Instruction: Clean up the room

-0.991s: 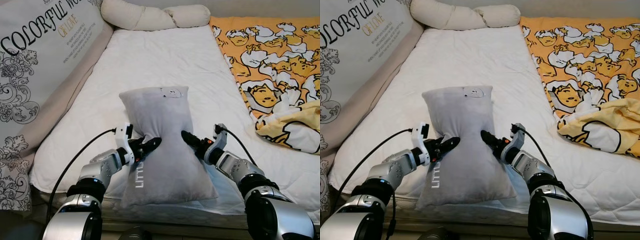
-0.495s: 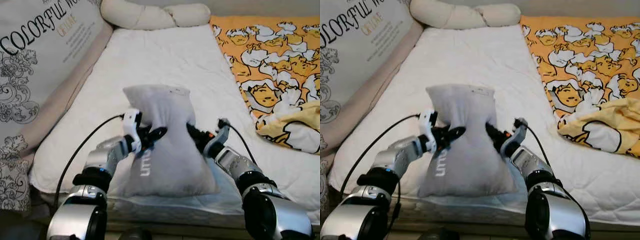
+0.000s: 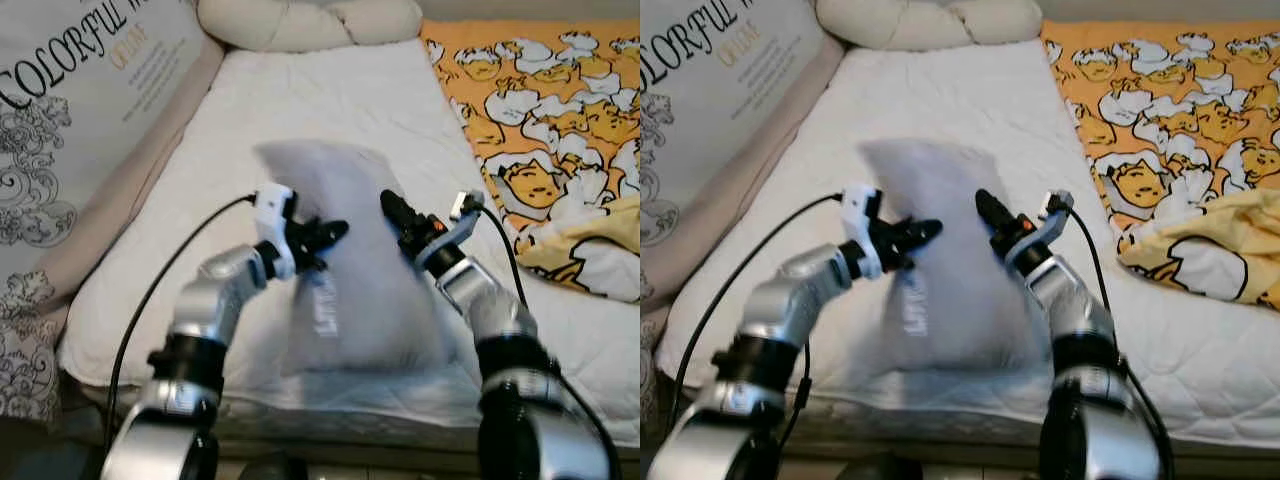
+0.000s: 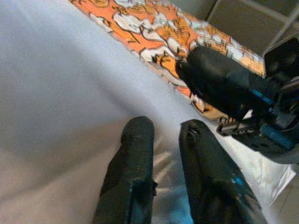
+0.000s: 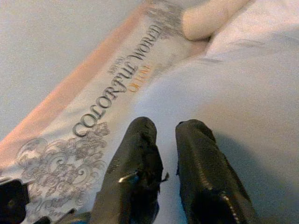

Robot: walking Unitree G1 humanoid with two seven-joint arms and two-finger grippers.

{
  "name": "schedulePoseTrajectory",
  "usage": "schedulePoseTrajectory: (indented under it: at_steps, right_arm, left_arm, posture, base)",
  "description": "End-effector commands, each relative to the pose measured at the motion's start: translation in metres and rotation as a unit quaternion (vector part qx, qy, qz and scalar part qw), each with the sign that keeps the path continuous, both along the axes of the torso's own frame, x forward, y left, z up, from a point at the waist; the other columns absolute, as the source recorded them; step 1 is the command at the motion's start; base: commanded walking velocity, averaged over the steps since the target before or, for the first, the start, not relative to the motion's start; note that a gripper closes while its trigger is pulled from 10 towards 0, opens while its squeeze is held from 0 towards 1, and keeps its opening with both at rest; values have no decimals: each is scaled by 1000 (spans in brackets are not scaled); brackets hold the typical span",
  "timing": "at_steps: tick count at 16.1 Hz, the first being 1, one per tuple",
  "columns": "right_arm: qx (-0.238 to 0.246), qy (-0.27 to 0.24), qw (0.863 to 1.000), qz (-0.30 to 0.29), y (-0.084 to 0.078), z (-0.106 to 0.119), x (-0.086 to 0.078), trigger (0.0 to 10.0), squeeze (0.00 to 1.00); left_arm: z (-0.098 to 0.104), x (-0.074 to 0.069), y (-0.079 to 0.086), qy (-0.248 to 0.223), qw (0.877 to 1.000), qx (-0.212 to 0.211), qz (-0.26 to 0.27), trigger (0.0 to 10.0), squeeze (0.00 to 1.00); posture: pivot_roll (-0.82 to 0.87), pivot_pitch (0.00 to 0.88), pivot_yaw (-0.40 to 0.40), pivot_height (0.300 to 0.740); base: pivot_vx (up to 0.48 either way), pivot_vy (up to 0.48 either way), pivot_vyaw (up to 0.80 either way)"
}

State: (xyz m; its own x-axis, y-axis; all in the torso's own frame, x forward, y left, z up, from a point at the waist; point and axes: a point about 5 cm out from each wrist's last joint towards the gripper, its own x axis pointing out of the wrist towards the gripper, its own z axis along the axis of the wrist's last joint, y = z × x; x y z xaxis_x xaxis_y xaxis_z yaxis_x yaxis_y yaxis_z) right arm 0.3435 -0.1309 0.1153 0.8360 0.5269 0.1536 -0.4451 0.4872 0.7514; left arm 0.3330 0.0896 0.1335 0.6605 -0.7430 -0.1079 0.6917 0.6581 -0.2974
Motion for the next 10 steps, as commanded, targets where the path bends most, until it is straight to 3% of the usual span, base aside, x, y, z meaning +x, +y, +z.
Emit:
schedulePoseTrajectory:
  at_steps: [1,5,6,7,8,9,10]
  right_arm:
    - [-29,-17,999,-3,3,4,-6,0,0]
    - [-58,13,998,-22,-3,-9,-26,0,0]
    - [-85,25,995,-45,-10,-14,-30,10000,0]
    - [-85,25,995,-45,-10,-14,-30,10000,0]
    - [-118,30,991,-59,-18,-16,-30,10000,0]
    - [-129,33,989,-62,-21,-18,-29,10000,0]
    - [-145,50,985,-77,-31,-21,-26,10000,1000]
  left_arm:
    - [9,-1,6,-30,999,31,19,0,0]
    - [4,-1,16,-29,995,69,61,0,0]
    - [-1,1,27,-31,990,96,96,0,0]
    - [-1,1,27,-31,990,96,96,0,0]
    - [-3,5,39,-34,984,113,134,10000,0]
    - [-4,6,43,-31,982,116,143,10000,0]
    - [-12,8,54,-13,980,124,155,10000,1000]
  posture:
    - [-75,0,118,740]
    - [-58,0,95,740]
    - [-58,0,99,740]
    - [-58,0,99,740]
    - [-67,0,108,740]
    - [-72,0,112,740]
    - [-88,0,119,740]
  base:
    - [0,0,0]
    - [0,0,0]
    - [0,0,0]
    - [0,0,0]
    - [0,0,0]
    - [0,0,0]
    - [0,0,0]
